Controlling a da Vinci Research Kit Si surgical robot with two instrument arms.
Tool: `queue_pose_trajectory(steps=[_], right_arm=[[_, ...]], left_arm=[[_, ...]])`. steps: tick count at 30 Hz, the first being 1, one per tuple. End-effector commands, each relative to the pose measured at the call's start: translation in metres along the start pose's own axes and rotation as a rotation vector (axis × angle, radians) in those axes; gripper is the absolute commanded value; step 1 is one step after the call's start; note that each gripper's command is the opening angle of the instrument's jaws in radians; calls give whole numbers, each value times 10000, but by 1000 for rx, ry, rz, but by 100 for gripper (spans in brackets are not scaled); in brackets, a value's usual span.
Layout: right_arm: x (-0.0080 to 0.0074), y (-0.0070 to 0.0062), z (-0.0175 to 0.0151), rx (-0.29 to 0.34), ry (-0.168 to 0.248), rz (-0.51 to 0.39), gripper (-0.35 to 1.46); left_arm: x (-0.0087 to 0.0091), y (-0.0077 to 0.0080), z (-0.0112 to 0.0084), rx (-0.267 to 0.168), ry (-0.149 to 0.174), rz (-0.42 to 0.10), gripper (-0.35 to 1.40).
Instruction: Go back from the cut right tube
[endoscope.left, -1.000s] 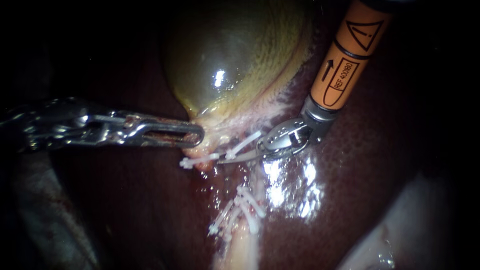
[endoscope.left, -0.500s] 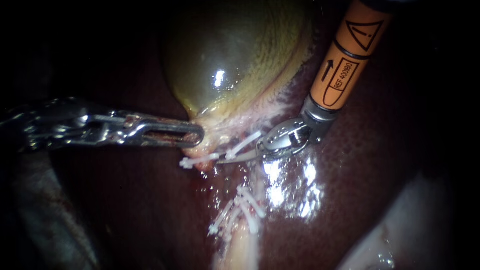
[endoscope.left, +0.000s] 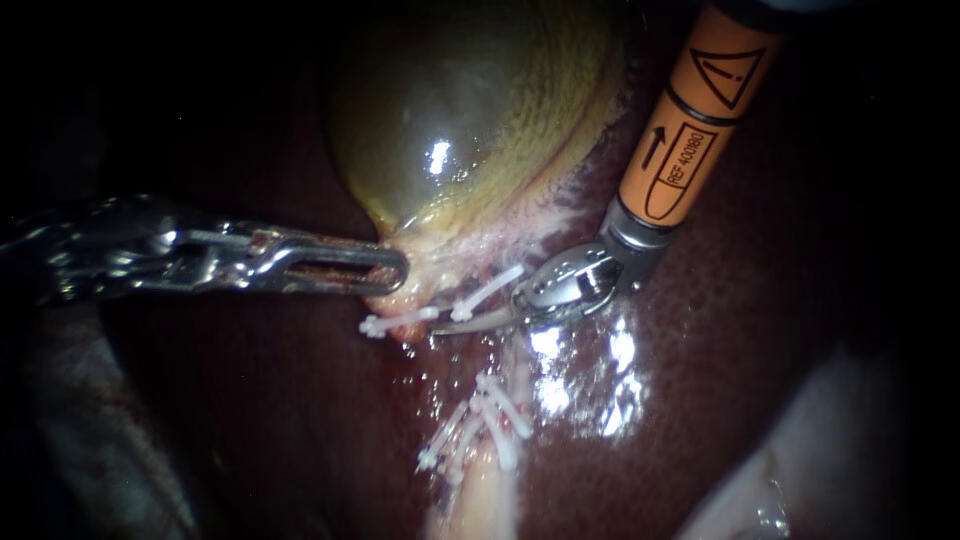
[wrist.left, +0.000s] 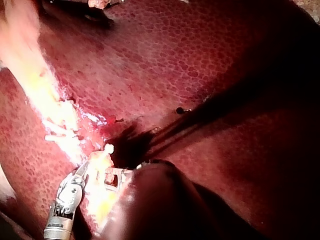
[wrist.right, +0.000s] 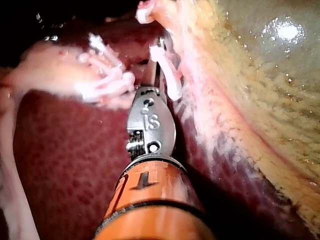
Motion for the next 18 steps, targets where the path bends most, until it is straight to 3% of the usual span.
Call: queue_pose_trajectory(steps=[1,3,8,18], right_arm=[[0,0,0,5,-1,-7,12],[0,0,1,5,-1,-13,26],[-1,-1,1,4,-1,-25,39],[-1,-1,0,4,-1,-31,44]], left_arm=[[0,0,0,0,0,0,-35],[0,0,0,0,0,0,-35],[0,0,0,0,0,0,-35],[0,0,0,0,0,0,-35]])
